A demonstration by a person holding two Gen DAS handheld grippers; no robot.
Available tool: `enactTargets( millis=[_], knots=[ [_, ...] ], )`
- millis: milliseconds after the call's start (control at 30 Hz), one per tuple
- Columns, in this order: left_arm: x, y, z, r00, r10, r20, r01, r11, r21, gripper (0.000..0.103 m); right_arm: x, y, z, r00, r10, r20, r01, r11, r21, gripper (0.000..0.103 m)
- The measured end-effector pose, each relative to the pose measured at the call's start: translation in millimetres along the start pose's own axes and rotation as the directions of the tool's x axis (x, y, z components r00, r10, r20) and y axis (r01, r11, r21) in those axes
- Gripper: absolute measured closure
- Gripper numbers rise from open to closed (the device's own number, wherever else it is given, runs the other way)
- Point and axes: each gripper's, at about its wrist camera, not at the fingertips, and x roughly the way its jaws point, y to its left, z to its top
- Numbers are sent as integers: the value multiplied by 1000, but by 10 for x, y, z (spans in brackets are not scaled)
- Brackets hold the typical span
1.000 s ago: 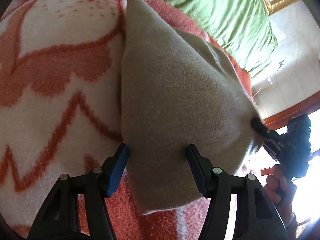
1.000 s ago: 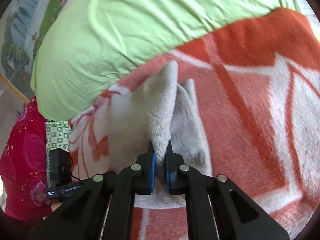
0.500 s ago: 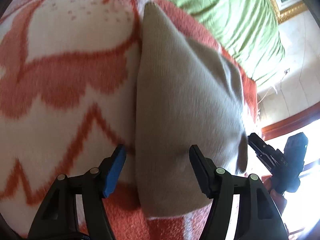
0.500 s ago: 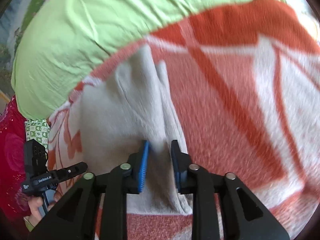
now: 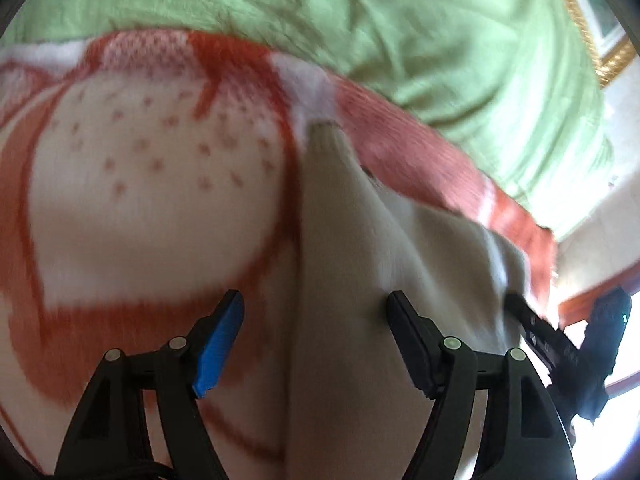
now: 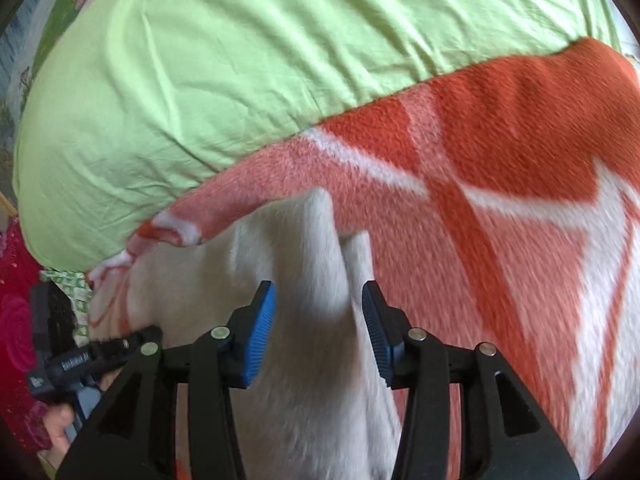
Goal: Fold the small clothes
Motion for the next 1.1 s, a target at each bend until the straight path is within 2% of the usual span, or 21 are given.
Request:
enactTargets(
  millis=[100,233,333,467,500,567,667,733,800,967,1033,1100],
  knots=[
    [243,48,131,998,63,-31,-63,998,10,29,269,-171,-30,1000,-7,-28,8,1000,26,54],
    [224,-96,147,994,110,-16,-108,991,75,29,258,-271,-54,1000,27,5,-27,997,75,53],
    [78,-101,53,999,41,-36,-39,997,60,31,37,-270,-82,999,47,6,-47,993,108,51],
    [-211,31,-333,997,-57,-55,59,998,38,29,-281,-320,-247,992,125,12,-125,984,126,50],
    [-264,59,-431,995,-81,-66,83,996,28,29,-345,-329,-321,990,144,0,-143,981,127,48],
    [-325,104,-646,985,-140,-99,141,990,-4,29,-413,-355,-456,985,174,-19,-170,976,135,37],
    [-269,128,-880,967,-193,-164,185,981,-63,29,-449,-370,-628,980,197,-36,-190,972,138,32],
    [-198,149,-979,961,-207,-184,190,976,-106,27,-374,-404,-681,982,180,-64,-170,976,140,31],
    [-162,165,-1038,961,-209,-181,186,973,-136,22,-247,-376,-685,981,174,-89,-160,977,144,31],
    [-75,219,-1043,951,-257,-172,236,963,-133,22,-87,-408,-626,962,242,-124,-225,964,140,31],
    [-85,275,-974,948,-266,-176,247,961,-126,22,11,-405,-568,946,291,-143,-273,953,134,31],
    [-1,313,-908,935,-303,-185,277,949,-153,22,118,-429,-526,929,329,-169,-305,940,154,31]
  ],
)
